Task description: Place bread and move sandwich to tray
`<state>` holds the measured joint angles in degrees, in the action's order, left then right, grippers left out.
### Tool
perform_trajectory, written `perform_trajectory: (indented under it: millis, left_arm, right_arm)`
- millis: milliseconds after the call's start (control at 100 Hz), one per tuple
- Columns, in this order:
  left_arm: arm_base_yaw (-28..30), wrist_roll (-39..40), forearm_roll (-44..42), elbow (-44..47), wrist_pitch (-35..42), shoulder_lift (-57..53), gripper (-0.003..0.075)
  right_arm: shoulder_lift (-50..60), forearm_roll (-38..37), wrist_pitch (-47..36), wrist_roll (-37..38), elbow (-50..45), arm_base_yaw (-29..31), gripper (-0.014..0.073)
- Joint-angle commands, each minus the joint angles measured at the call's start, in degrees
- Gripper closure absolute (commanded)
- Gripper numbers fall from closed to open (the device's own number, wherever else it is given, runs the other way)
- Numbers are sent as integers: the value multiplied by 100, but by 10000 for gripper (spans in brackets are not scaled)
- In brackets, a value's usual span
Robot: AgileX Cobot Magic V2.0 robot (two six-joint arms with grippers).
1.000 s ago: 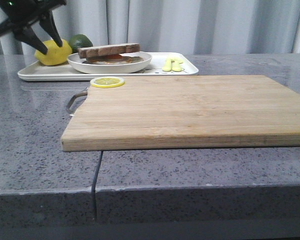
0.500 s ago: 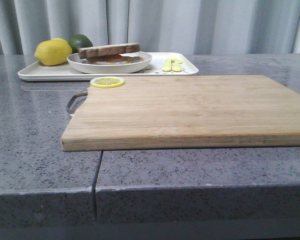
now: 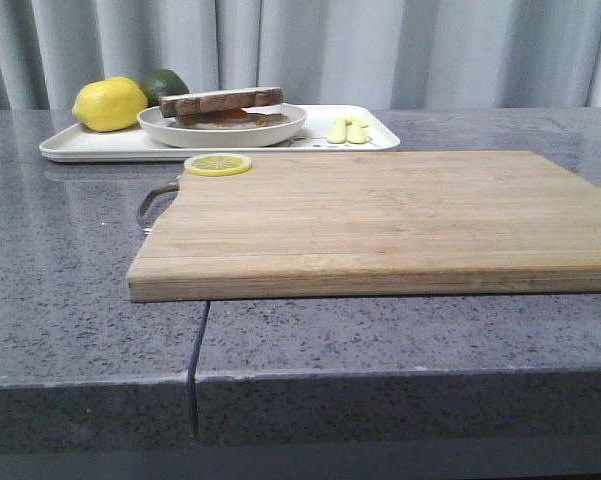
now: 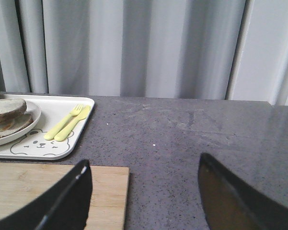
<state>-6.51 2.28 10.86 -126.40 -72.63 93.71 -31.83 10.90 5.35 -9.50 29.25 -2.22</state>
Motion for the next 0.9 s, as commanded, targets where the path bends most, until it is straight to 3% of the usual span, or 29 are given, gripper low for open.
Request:
perform_trajectory:
  millis: [0, 290, 530, 730, 890]
  left_arm:
    - [-311, -35, -570, 510, 374, -819, 438]
    - [-1050, -11, -686, 3902, 2858, -3246, 438]
    - [-1108, -1, -694, 6949, 5037, -5133, 438]
    - [-1108, -1, -731, 8781, 6158, -6187, 439]
    - [-1108, -1, -697, 9730, 6709, -6616, 439]
  right_arm:
    - [1, 16, -483, -16, 168, 28, 116]
    - [1, 16, -449, -16, 168, 28, 116]
    - [1, 16, -259, -16, 168, 28, 116]
    - [1, 16, -6, -16, 168, 28, 116]
    - [1, 16, 145, -16, 168, 28, 116]
